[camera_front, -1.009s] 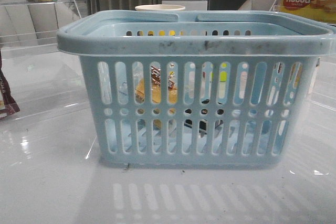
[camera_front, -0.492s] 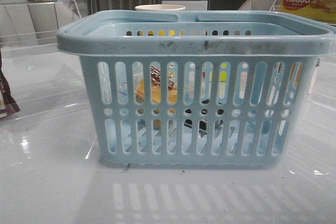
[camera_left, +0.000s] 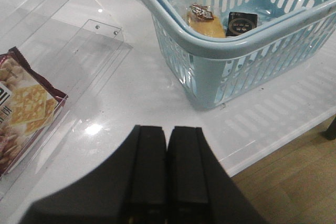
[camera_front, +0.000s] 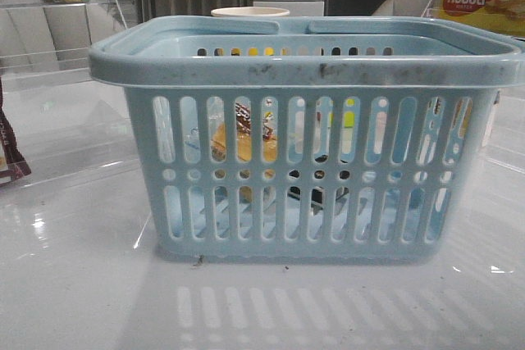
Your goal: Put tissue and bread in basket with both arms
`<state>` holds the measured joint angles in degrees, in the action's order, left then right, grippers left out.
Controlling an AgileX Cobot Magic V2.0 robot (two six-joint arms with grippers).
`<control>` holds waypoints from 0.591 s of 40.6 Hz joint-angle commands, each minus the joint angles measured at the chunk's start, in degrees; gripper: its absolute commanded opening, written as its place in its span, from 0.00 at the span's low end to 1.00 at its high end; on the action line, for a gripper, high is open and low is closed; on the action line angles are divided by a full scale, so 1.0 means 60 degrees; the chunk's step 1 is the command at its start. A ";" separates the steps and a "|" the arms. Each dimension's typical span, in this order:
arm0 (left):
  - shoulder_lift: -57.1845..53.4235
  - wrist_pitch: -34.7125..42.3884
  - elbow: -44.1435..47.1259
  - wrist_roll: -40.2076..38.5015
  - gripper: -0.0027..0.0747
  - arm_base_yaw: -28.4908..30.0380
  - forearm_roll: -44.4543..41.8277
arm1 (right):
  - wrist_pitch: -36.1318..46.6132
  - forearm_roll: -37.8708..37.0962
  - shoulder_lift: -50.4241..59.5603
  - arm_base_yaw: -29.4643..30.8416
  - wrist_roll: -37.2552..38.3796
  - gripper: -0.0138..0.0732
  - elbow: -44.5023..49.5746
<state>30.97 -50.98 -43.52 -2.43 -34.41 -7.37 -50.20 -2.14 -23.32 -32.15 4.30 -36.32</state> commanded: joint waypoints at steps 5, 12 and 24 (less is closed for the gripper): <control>0.0024 0.0645 -0.0238 0.0103 0.15 -0.0033 -0.0001 | 0.0634 -0.0015 -0.0052 0.0016 0.0006 0.22 -0.0242; 0.0024 0.0598 -0.0238 0.0103 0.15 -0.0033 0.0044 | 0.0634 -0.0015 -0.0052 0.0016 0.0006 0.22 -0.0242; 0.0024 0.0598 -0.0238 0.0103 0.15 -0.0033 0.0044 | 0.0634 -0.0015 -0.0052 0.0016 0.0006 0.22 -0.0242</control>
<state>30.97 -51.21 -43.52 -1.71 -34.41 -7.26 -50.20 -2.14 -23.32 -32.15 4.30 -36.32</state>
